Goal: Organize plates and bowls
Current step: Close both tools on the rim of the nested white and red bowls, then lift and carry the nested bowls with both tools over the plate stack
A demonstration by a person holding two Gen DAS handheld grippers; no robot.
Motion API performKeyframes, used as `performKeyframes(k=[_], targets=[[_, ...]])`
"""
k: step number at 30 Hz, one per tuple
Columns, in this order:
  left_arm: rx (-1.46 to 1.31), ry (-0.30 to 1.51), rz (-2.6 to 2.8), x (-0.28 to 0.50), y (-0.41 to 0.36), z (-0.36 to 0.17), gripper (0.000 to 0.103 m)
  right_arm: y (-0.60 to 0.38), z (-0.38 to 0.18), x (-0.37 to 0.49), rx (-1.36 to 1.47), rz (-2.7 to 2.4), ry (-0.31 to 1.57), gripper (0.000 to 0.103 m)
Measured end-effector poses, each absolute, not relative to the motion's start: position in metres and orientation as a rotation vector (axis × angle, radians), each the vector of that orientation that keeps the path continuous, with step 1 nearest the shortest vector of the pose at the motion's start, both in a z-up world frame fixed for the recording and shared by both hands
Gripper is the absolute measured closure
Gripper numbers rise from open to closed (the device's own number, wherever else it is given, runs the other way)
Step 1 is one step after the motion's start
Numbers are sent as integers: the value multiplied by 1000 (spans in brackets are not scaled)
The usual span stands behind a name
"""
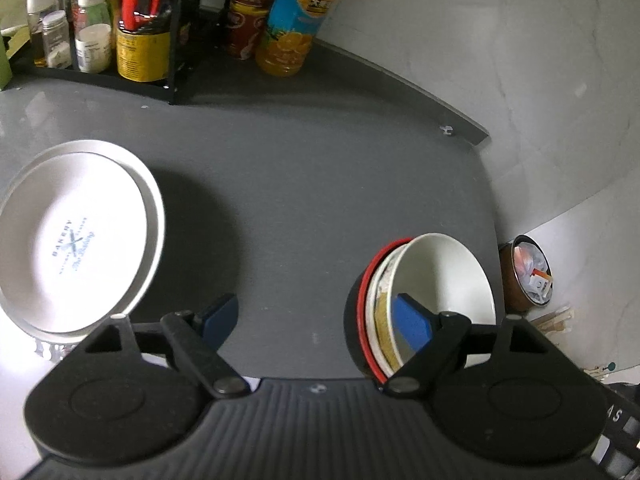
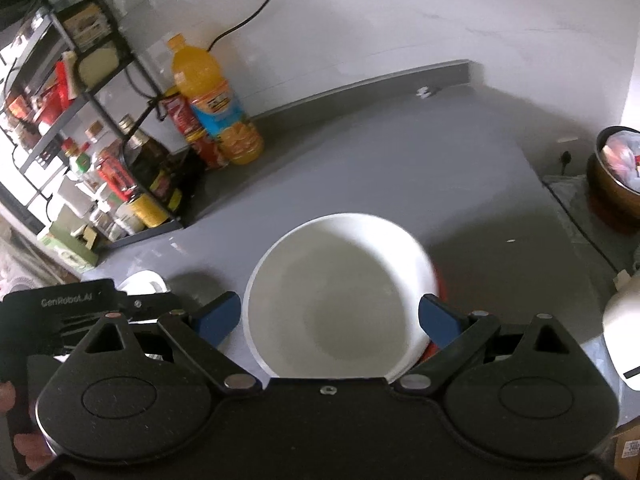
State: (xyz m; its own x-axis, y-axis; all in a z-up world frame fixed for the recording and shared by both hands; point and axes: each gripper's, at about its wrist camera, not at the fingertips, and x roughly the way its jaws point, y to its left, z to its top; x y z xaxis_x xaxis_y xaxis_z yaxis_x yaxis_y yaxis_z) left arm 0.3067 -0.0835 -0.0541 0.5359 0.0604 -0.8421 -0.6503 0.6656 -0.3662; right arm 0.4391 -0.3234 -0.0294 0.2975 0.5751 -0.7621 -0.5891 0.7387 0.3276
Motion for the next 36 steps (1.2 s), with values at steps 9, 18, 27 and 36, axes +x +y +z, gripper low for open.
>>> performKeyframes(k=[9,18,27,36], targets=[[-736,956,443,339,-95,-77,20,-341,-60,465,41,707,1064,12],[-753,980,427,357,-96,-106,23,-344,-98,480,96,668,1160,34],[-817,972,401,359,-97,-128,44,-342,-118,484,154,657,1196,50],[-852,979,375,367,-96,-139,54,-349,-135,490,203,619,1249,62]])
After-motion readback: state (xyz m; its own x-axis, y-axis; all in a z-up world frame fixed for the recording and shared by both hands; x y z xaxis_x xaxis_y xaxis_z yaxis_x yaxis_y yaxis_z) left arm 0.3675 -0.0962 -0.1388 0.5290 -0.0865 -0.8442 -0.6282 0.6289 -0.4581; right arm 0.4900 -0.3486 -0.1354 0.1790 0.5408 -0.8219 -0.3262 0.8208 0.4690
